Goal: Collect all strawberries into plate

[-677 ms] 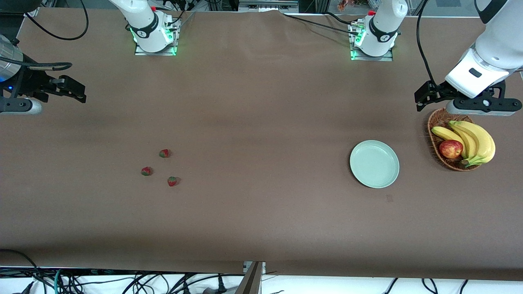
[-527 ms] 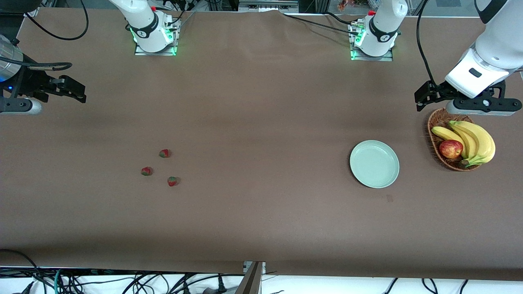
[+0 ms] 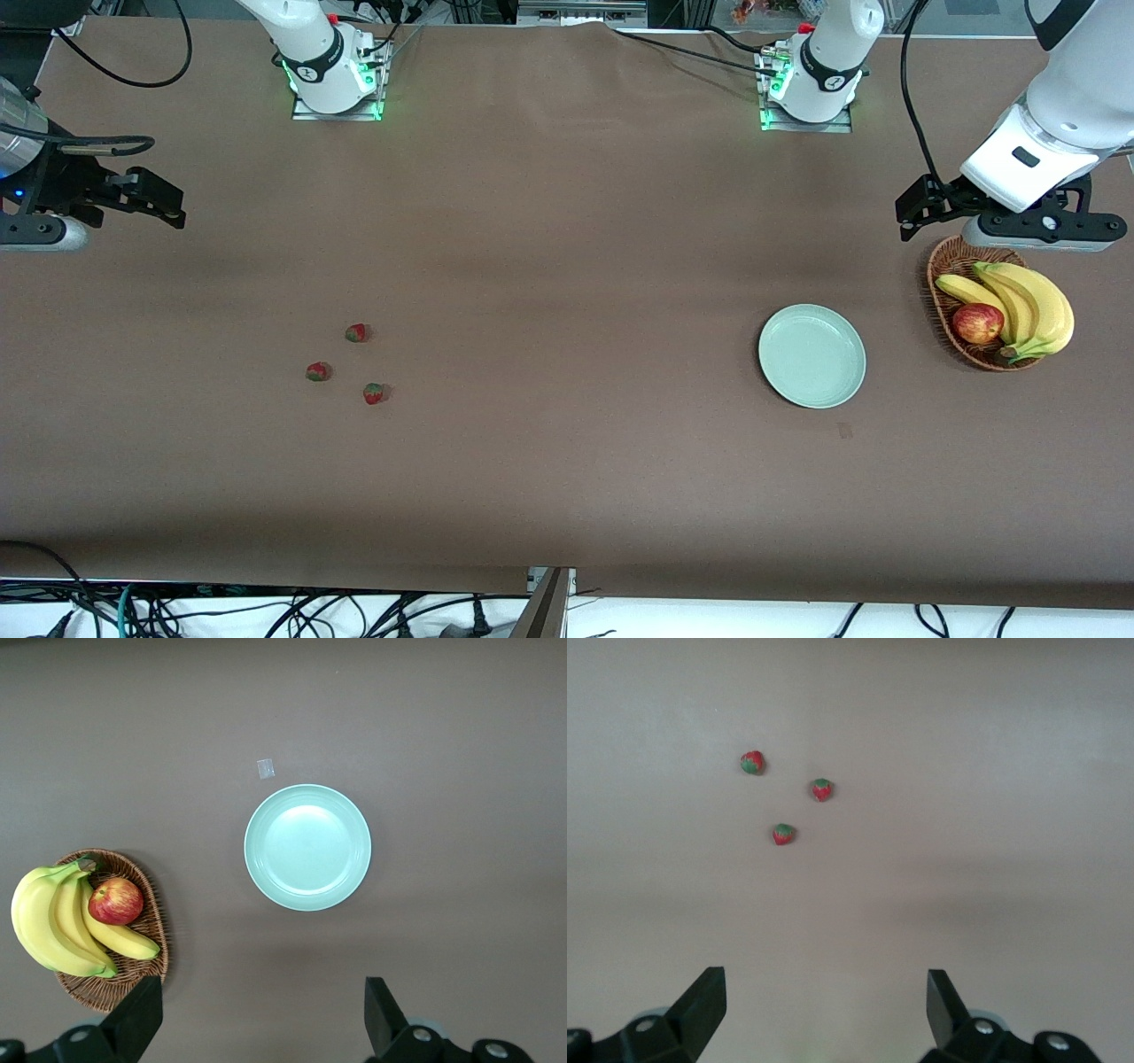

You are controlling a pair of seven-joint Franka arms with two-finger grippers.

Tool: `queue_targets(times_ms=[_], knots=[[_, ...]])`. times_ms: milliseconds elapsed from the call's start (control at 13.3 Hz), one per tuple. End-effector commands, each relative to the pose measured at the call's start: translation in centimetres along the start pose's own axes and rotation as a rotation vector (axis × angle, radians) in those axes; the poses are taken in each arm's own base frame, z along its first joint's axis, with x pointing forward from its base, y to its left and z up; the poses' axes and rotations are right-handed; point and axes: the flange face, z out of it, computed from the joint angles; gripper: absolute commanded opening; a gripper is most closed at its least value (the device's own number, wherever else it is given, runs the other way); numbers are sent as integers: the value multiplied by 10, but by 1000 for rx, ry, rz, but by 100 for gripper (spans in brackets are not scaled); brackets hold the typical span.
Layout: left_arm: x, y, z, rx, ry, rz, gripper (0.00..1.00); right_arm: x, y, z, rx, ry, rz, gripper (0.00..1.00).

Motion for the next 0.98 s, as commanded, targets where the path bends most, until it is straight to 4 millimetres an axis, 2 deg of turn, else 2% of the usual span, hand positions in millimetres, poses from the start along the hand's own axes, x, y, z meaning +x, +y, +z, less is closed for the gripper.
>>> queue_targets(times_ms=[0,452,527,828,903], knots=[[-8,3,-5,-12,-3,-11,100,17,-2,12,-1,26,-16,100],[-10,3,-4,-11,-16,-13,100,70,-30,106,8,-29,-56,100],[-10,3,-4,-11,-16,-13,100,78,-43,126,6,-41,-76,100],[-10,3,-3,-11,-18,-13,100,107,-52,218,14,-102,-81,100],[-10,3,-3,-10,-20,-13,100,114,-61,236,18,-90,-91,100]])
